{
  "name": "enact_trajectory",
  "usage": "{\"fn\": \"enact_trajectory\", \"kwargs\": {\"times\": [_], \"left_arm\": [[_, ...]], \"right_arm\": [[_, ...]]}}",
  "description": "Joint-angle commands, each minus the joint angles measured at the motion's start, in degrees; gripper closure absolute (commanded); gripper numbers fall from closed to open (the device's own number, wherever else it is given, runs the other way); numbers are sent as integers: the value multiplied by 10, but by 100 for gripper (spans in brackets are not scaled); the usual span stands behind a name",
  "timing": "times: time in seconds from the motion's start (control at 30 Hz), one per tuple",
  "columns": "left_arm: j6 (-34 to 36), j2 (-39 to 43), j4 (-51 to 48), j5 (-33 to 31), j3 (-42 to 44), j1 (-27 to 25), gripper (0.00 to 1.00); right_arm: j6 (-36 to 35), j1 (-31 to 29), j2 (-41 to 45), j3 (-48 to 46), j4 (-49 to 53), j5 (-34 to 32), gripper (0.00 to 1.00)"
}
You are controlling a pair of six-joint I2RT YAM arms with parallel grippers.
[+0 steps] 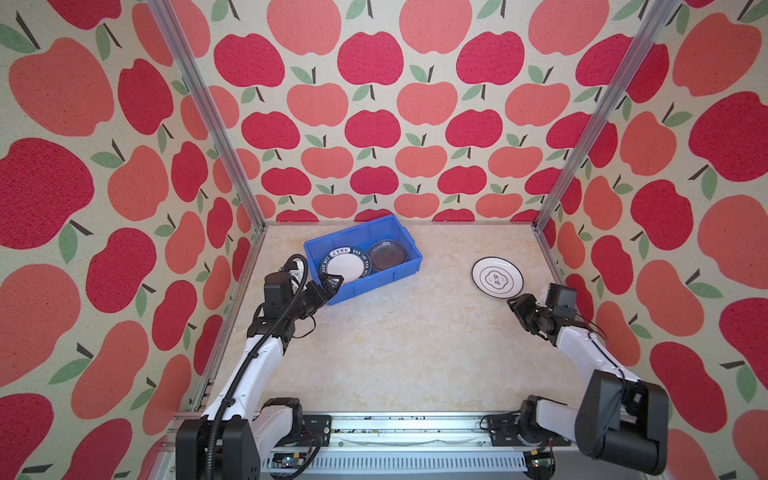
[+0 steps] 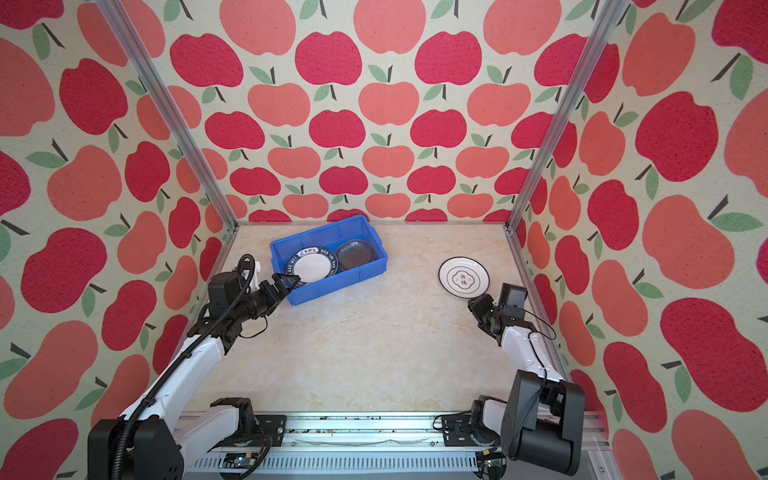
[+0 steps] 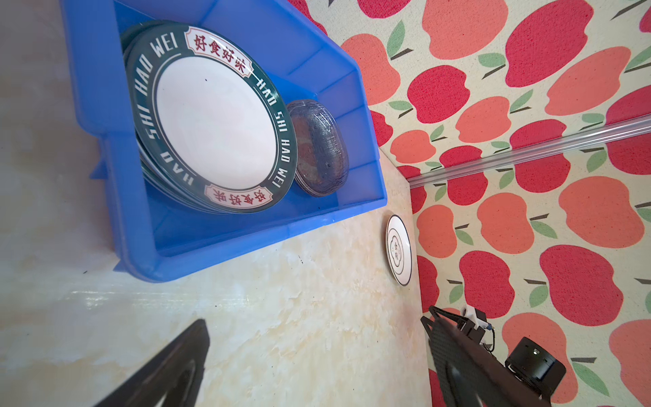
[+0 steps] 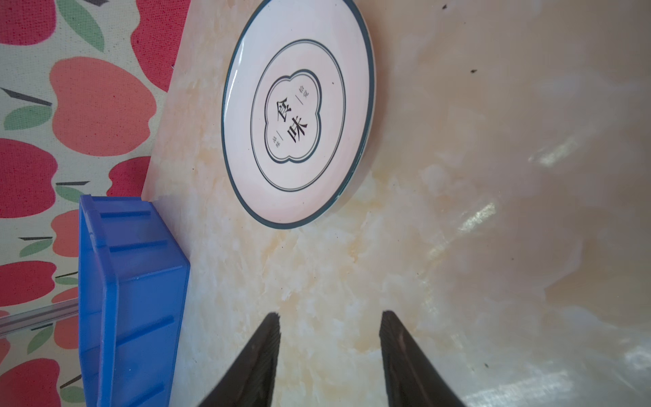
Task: Place the plates into the plastic bin on the countertop
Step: 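Move the right gripper to the white emblem plate and grip its edge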
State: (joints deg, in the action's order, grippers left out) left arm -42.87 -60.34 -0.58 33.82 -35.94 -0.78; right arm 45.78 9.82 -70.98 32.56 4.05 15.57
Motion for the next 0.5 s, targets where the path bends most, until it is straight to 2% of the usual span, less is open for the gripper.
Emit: {"fn": "enact_trajectory", "kwargs": {"times": [0.0,0.3,0.47], "left_arm": [[6,-3,2,-7,-16,-1,0],[-7,-17,29,3,-13,-12,1],[-24,-32,54,9,-2,-19,1]], "right_arm": [[38,11,-31,-19,-79,1,51],[82,15,-135,-24,-216,22,52],[100,15,-190,-9,-257,29,53]]}}
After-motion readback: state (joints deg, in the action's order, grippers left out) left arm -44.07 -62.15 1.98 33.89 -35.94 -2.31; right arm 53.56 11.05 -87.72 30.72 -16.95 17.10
